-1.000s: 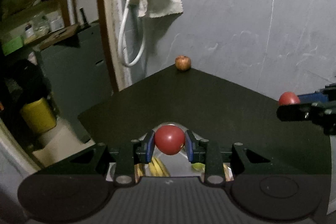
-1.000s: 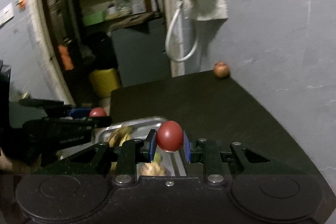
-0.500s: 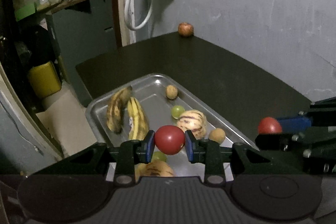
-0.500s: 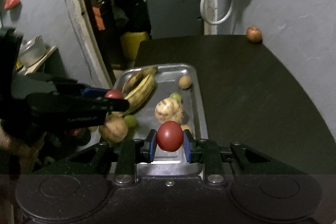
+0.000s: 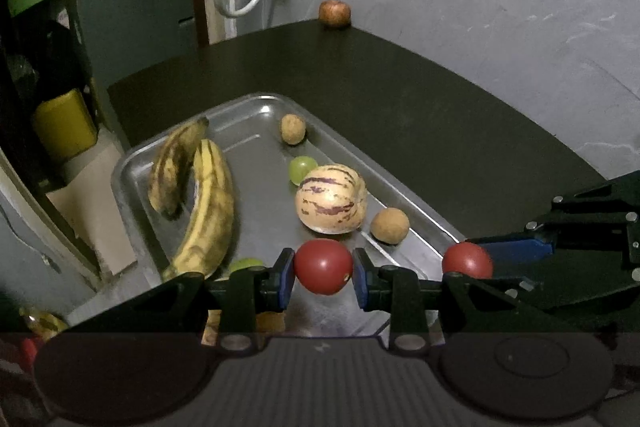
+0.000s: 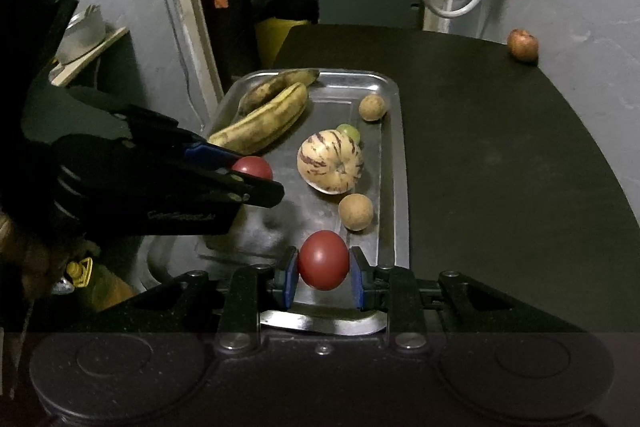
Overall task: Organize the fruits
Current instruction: 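Carry the tomato with the left tool while the right tool carries its tomato over the tray, then open the left tool to drop the tomato while the right tool releases its tomato into the tray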
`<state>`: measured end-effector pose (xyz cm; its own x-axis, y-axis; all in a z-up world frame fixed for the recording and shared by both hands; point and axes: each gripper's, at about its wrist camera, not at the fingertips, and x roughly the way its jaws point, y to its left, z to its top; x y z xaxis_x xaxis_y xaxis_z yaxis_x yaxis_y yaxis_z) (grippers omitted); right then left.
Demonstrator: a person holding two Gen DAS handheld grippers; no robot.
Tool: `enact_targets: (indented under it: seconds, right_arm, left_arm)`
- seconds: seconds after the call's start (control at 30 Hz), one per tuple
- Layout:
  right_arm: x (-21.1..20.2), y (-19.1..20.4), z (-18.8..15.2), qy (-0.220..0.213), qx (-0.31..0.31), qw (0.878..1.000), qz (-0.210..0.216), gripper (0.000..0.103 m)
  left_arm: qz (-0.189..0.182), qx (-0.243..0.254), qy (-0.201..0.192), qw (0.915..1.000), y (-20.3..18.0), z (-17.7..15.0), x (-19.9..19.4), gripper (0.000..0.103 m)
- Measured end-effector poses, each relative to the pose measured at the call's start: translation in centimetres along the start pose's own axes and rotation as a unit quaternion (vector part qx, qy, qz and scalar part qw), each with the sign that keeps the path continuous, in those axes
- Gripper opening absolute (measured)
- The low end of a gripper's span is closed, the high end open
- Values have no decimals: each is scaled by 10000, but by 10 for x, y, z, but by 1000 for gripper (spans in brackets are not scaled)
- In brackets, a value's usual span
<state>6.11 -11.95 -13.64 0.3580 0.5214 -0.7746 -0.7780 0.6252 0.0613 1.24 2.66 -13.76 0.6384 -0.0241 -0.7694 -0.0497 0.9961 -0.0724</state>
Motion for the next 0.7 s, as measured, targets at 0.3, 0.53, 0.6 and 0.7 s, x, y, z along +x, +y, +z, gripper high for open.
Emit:
enact_targets:
  seconds: [0.3,0.53,0.6,0.7]
  right_arm:
    - [20,-11,1,182,-203,9996,103,28]
    - [29,-13,2,227,-369,9988,215,28]
    - [31,-12,2,223,-409,9986,252,28]
    - [33,-10,2,232,-480,9982,278,28]
  left_arm:
    - [-77,-310,145,9994,4,1,17,33]
    - [-21,-359,163,9992,3,4,21,33]
    - [-2,-346,161,9993,3,4,21,33]
    - [28,-364,164,9992,3,4,21,33]
